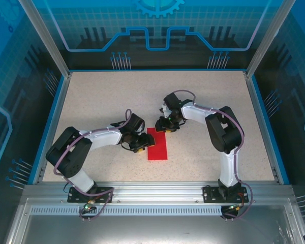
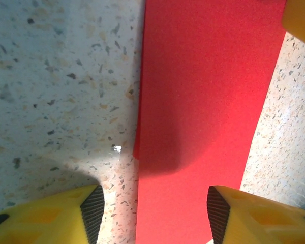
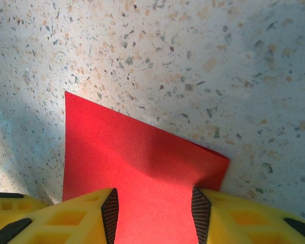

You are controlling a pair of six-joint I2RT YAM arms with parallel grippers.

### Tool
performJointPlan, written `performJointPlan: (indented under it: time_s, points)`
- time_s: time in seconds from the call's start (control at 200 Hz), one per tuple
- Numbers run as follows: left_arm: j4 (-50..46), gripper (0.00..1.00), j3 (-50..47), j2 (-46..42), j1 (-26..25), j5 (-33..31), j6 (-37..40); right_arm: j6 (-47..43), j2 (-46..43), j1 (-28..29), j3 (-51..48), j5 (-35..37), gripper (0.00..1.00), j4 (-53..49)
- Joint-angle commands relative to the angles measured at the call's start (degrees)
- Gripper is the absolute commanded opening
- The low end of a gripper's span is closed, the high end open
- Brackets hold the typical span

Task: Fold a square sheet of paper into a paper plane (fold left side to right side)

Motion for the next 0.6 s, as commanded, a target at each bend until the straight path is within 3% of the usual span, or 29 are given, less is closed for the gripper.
performJointPlan:
  time_s: [0.0,0.59]
  points:
    - [3.79,0.55,-0.84,2.01,-0.61,4.81,-0.77,-0.82,0.74,0.81,-0.34,0.79,0.46,-1.37]
    - [3.28,0.24,-2.34,-0.13,-0.64,4.12,-1.60,-2.14,-2.07,0.80,-1.16,1.74,0.49,0.64]
